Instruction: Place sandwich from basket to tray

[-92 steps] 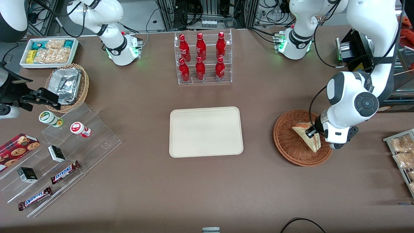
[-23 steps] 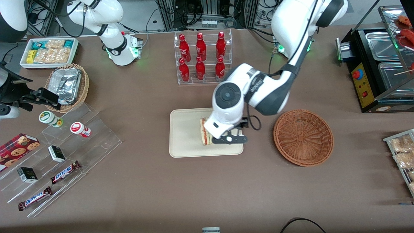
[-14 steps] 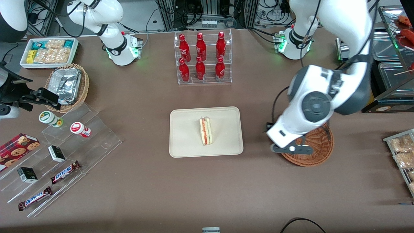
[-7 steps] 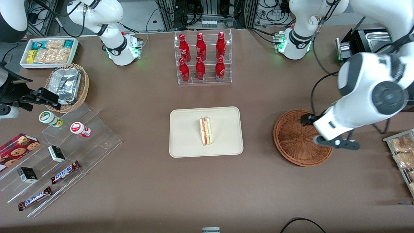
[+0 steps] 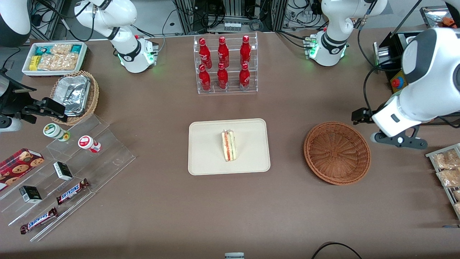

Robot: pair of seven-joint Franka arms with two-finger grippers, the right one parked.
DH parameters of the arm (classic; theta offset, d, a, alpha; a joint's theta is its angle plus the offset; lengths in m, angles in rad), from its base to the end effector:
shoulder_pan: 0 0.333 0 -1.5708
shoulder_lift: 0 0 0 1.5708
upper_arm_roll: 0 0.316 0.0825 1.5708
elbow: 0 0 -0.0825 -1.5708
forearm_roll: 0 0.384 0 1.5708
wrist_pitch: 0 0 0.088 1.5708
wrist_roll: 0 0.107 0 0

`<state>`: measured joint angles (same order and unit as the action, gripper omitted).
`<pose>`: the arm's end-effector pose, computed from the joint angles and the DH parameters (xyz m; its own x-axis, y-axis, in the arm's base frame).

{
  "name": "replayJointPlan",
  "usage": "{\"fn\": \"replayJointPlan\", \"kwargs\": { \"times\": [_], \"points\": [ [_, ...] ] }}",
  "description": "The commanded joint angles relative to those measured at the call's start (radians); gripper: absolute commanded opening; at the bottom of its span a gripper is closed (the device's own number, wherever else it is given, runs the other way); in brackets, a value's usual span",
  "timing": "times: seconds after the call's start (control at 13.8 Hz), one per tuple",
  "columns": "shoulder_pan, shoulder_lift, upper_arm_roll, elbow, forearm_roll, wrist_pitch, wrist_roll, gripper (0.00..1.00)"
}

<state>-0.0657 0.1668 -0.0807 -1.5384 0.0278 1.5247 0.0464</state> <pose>0.5873 -0.0800 0.5405 0.9654 -0.1893 -0.1794 -0.1934 -0.9811 -0.0059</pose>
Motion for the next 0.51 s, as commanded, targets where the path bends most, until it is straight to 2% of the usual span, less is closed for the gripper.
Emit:
{"fn": "replayJointPlan", "kwargs": {
  "times": [0.0, 0.44],
  "points": [
    [0.079, -0.065, -0.048, -0.029, -0.003, -0.034, 0.029, 1.0],
    [0.159, -0.124, -0.08, -0.025, 0.006, -0.09, 0.079, 1.0]
  ]
}}
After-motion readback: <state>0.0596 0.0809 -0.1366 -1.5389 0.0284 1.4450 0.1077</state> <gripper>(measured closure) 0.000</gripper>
